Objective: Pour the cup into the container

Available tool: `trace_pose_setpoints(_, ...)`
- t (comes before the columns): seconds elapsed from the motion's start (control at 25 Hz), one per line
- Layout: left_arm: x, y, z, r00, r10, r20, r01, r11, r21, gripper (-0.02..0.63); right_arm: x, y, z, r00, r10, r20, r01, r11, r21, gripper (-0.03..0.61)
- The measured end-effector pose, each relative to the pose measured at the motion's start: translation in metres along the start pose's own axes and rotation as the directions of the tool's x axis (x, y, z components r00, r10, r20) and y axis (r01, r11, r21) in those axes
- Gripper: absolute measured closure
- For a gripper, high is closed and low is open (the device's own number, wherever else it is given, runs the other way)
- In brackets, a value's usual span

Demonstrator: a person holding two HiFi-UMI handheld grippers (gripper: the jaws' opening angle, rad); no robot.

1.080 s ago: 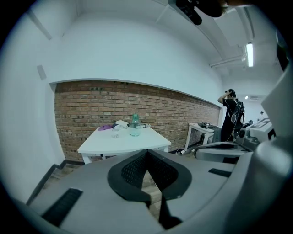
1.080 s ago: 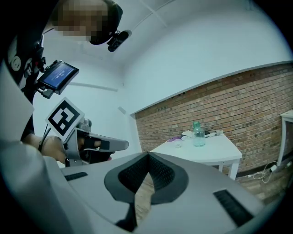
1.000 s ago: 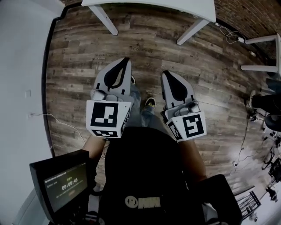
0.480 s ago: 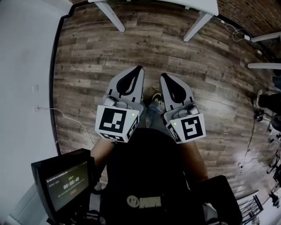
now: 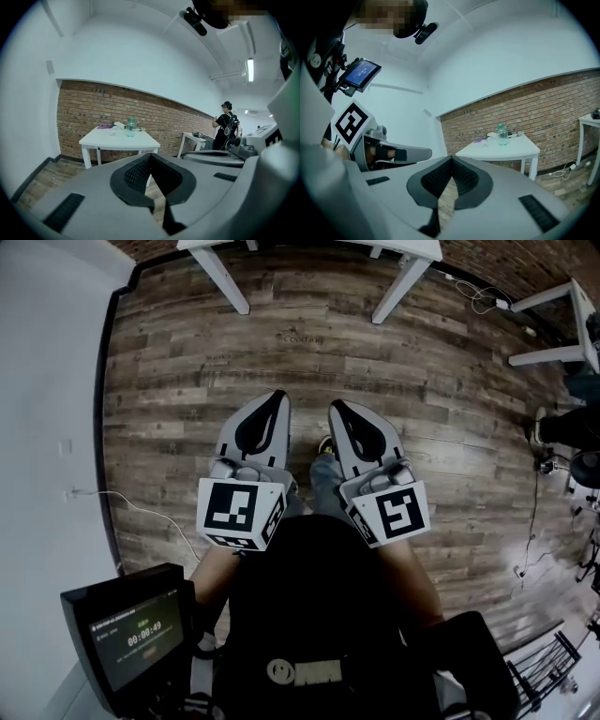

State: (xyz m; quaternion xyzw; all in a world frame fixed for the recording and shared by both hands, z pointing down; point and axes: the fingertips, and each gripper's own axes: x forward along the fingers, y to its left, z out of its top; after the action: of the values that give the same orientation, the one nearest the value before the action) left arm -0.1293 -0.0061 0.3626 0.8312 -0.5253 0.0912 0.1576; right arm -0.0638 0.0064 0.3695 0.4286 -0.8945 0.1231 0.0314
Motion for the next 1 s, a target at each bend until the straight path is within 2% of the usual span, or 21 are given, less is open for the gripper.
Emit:
trace_pose_setpoints(0.16,-0.033,-0.004,-0.003,0.999,-0.025,0.022,0.025,1.000,0.015,0.611,-0.018,0.028,-0.012,0.999,-0.044,-0.016,0.044,0.999,-0.017,0.575)
trace_pose_setpoints(0.56,-0.110,-0.021,-0.042,0.996,-0.080,0.027,0.081,0.997,-0.016,0.611,-0.061,0.107,-0.050,0.996,-0.063,-0.063,0.060,0.997,-0.045,0.575)
trace_pose_setpoints(1.0,-0.148,-0.029,-0.057,0.998,-0.052,0.036,0.053,0.998,-0.025,0.611,-0.087,0.136,-0.057,0.997,-0.043,-0.063,0.041,0.998,-0.042,0.575)
